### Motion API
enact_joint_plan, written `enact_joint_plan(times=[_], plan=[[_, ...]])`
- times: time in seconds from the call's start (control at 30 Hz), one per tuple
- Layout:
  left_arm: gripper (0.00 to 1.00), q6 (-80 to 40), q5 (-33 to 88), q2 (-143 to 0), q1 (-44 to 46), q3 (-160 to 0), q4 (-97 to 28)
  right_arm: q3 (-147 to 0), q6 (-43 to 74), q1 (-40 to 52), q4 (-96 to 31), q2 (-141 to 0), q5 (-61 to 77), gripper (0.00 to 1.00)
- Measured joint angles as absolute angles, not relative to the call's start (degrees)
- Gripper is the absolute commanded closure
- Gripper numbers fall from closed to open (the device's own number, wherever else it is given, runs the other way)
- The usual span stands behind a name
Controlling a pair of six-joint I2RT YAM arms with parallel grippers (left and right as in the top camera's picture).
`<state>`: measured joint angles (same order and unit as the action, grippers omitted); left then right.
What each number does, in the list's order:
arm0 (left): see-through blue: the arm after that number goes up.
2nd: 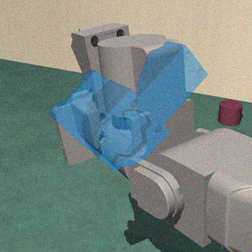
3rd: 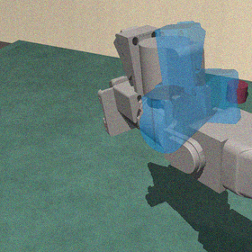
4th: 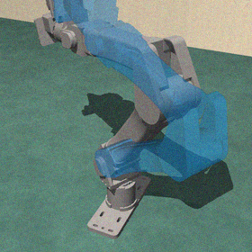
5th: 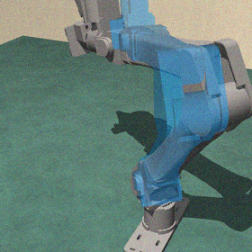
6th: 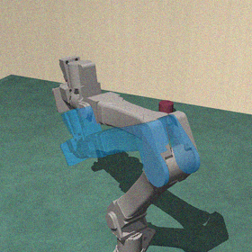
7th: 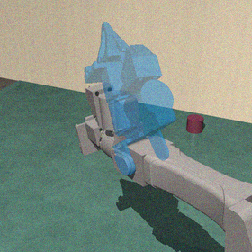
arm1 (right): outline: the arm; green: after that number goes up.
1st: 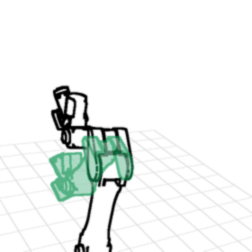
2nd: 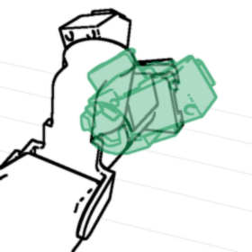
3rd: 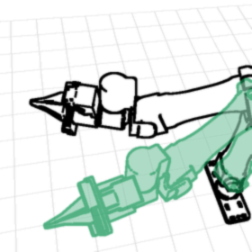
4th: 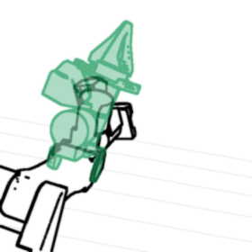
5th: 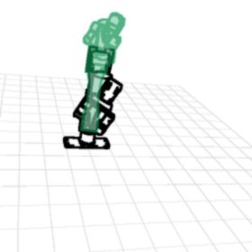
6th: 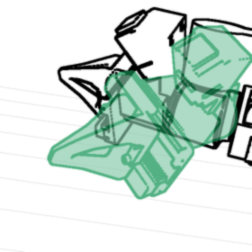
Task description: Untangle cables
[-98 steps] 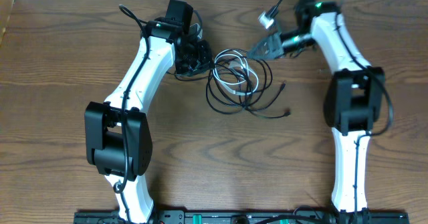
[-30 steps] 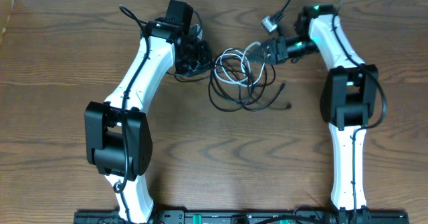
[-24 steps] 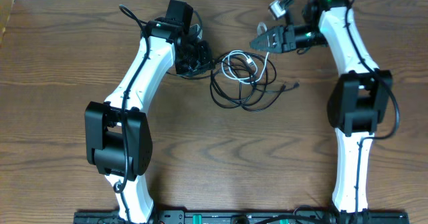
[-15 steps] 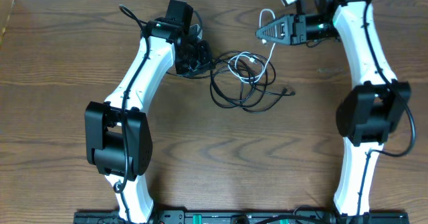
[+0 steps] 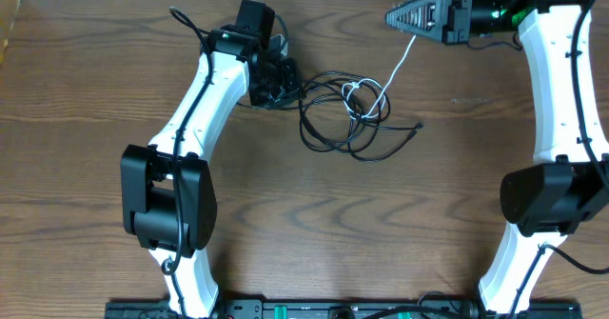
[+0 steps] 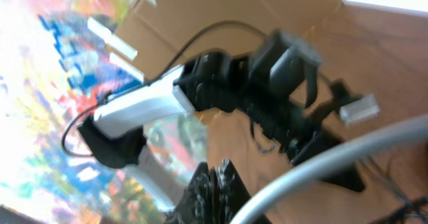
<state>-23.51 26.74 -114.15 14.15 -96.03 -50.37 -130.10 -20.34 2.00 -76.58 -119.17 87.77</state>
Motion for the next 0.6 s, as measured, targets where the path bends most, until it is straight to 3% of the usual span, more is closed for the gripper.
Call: enact_joint_plan(times=[0.13, 0.4, 0.6], plan=[[0.7, -23.5, 26.7, -114.1, 14.2, -96.0, -50.4, -130.0, -12.7, 1.5, -67.7, -118.0, 87.7, 0.99], [0.69, -23.5, 26.6, -114.1, 14.2, -96.0, -50.3, -130.0, 13.4, -0.4, -36.4, -109.7, 88.4, 0.99], [0.69, -23.5, 26.6, -114.1, 14.2, -96.0, -50.3, -130.4, 24.5, -1.7, -26.4, -107.0, 88.8, 0.99]])
